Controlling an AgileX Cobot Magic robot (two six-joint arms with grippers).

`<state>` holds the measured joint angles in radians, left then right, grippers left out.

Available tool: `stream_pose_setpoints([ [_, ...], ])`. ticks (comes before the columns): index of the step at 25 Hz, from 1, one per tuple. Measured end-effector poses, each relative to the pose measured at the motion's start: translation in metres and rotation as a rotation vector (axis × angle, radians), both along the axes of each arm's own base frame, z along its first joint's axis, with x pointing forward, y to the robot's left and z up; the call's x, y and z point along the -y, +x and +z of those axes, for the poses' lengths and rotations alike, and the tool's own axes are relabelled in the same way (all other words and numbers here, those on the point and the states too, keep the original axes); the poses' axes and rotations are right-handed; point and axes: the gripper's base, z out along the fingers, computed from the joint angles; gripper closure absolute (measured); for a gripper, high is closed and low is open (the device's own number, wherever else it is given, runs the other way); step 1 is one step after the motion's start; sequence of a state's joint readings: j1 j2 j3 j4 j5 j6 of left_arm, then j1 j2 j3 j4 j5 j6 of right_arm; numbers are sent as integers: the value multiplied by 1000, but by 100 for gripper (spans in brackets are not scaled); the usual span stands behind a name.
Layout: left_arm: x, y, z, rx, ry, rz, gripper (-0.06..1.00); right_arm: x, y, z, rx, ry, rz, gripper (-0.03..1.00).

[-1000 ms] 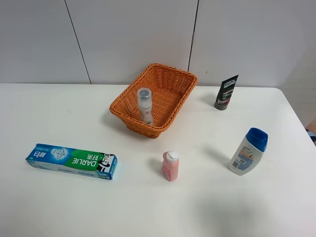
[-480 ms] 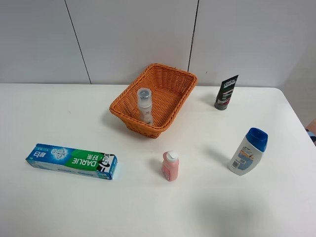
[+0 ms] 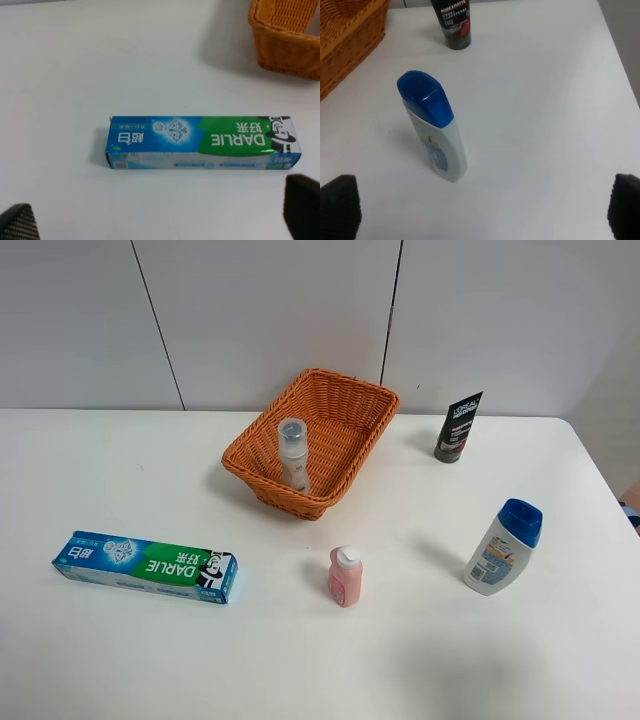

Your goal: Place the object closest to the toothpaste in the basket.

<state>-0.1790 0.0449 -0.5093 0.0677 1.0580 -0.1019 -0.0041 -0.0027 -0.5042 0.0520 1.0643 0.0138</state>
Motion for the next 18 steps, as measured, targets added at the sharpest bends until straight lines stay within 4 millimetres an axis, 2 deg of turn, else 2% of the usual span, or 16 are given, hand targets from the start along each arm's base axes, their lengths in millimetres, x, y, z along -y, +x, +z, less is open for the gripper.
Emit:
stream_pose_setpoints([
  [6,-2,-3,0,32,24,4,-4,0,0,0,0,0,0,-3],
  [13,-5,-9,0,59,69,199,-4,0,0,0,0,3,2,-3],
  [18,-4,-9,0,57,75,221,-4,0,0,0,0,4,3,-3],
])
